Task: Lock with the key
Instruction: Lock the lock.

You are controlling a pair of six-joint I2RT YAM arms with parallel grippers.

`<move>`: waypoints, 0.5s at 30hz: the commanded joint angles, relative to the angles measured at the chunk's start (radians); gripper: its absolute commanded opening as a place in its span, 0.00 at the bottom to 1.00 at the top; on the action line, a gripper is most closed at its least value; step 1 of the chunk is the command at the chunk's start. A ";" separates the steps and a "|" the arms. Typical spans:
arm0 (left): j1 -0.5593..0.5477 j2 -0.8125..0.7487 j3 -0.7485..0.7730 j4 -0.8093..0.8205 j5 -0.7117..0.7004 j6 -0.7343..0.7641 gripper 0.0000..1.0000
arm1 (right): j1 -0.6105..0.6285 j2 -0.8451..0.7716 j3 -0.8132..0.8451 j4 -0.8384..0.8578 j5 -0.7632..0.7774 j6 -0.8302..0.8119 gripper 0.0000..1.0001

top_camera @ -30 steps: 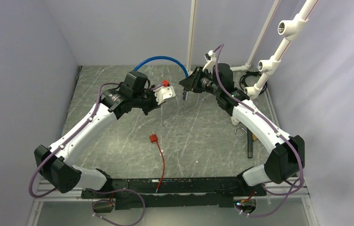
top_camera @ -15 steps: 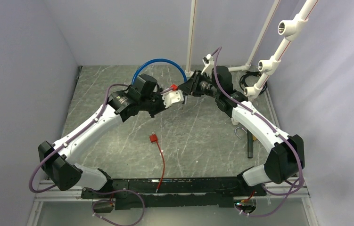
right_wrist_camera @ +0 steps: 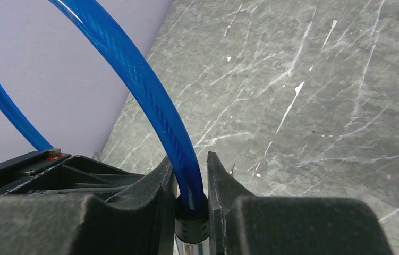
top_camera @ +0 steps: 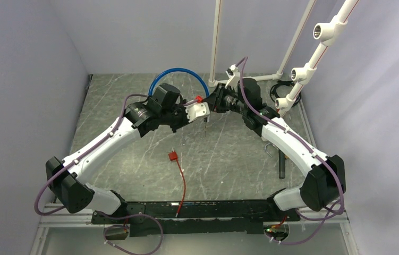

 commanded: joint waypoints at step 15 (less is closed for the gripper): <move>-0.034 0.015 0.028 0.034 -0.070 0.039 0.00 | 0.017 -0.062 -0.008 0.038 -0.027 0.025 0.00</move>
